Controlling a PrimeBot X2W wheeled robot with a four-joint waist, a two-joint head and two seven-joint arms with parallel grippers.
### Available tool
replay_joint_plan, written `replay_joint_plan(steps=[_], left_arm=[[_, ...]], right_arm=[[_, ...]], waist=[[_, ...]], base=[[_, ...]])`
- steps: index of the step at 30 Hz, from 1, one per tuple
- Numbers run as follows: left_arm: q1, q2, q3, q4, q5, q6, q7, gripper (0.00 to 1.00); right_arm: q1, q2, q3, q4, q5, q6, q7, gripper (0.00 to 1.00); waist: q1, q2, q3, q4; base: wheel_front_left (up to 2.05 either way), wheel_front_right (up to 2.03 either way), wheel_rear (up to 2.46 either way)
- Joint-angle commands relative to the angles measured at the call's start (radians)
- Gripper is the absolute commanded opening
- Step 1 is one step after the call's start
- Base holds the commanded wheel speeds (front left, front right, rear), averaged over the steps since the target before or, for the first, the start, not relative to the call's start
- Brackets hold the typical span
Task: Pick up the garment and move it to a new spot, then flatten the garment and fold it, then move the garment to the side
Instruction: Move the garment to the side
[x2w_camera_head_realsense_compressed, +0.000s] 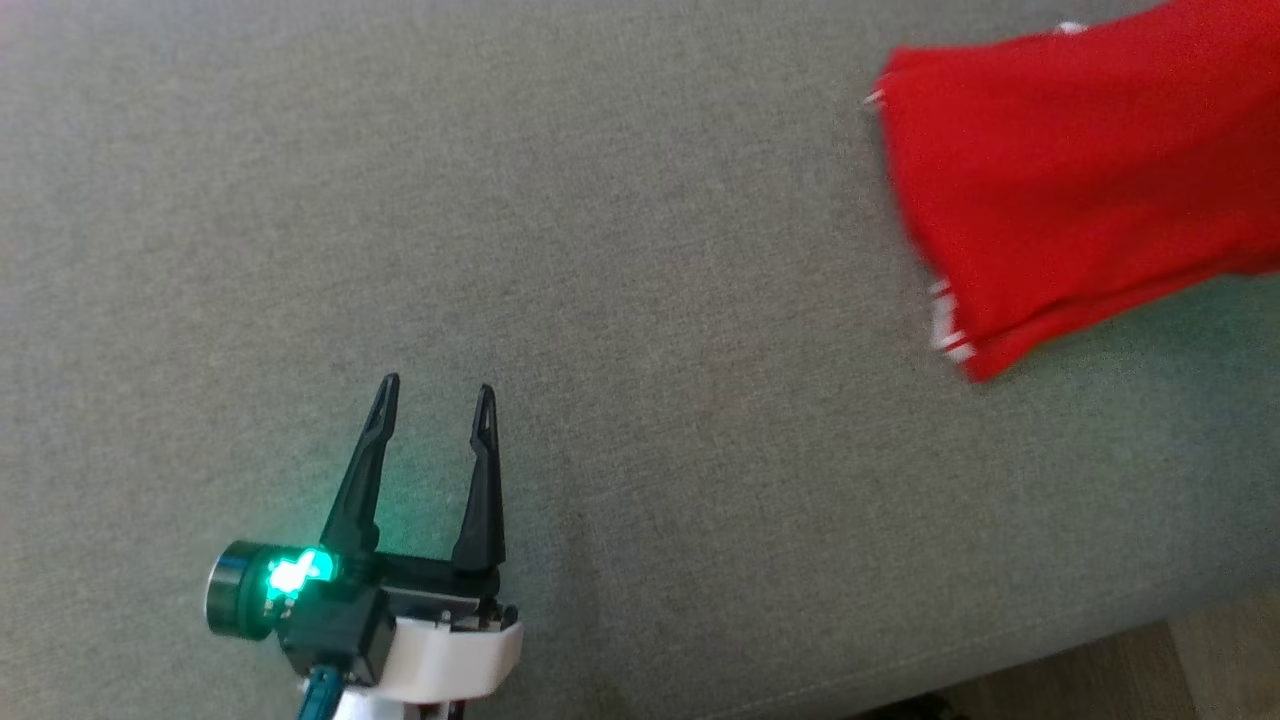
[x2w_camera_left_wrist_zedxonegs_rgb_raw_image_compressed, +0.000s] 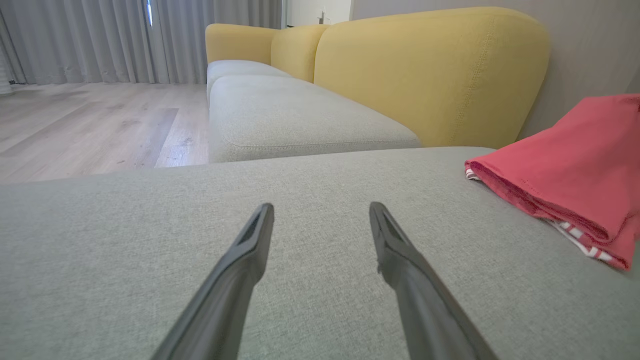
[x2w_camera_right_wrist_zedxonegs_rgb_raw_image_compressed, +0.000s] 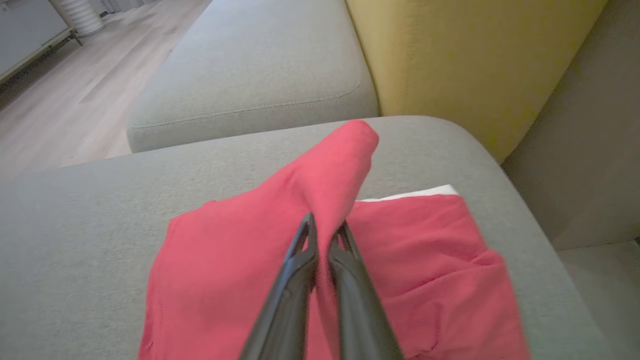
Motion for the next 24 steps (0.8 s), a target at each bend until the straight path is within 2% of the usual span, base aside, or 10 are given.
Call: replay_joint_plan(steps=[1,12,16,19,21,22,24], left_arm=[[-0.026,-0.005,0.032,-0.030,0.008,-0.001,-0.006,1.00],[-0.051,-0.006,0.030,-0.018,0.013,-0.007,-0.006,1.00],[-0.055,-0.006,0.029,-0.012,0.011,-0.008,-0.006,1.00],[-0.056,-0.006,0.028,-0.005,0.009,-0.007,-0.006,1.00],[-0.055,-0.006,0.028,-0.002,0.005,-0.007,-0.006,1.00],[-0.054,-0.006,0.028,0.000,0.004,-0.006,-0.006,1.00],[-0.050,-0.007,0.027,0.001,-0.001,-0.005,-0.006,1.00]], right_arm=[[-0.008,-0.057,-0.019,-0.013,-0.004,-0.001,-0.007,0.00],[-0.008,-0.185,-0.148,0.062,-0.049,-0.001,-0.001,0.00],[0.012,-0.198,-0.176,0.089,-0.079,-0.001,0.013,0.00],[0.033,-0.183,-0.190,0.114,-0.101,-0.001,0.046,0.00],[0.047,-0.176,-0.195,0.135,-0.138,-0.001,0.069,0.45],[0.054,-0.171,-0.198,0.145,-0.157,-0.001,0.084,1.00],[0.061,-0.157,-0.211,0.156,-0.199,-0.001,0.093,1.00]], waist=[[-0.0001,0.0000,0.017,-0.003],[-0.0001,0.0000,0.064,0.029],[-0.0001,0.0000,0.062,0.039],[-0.0001,0.0000,0.049,0.045],[-0.0001,0.0000,0.037,0.050],[-0.0001,0.0000,0.029,0.051],[-0.0001,0.0000,0.012,0.056]], base=[[0.00,0.00,0.00],[0.00,0.00,0.00],[0.00,0.00,0.00],[0.00,0.00,0.00],[0.00,0.00,0.00],[0.00,0.00,0.00],[0.00,0.00,0.00]])
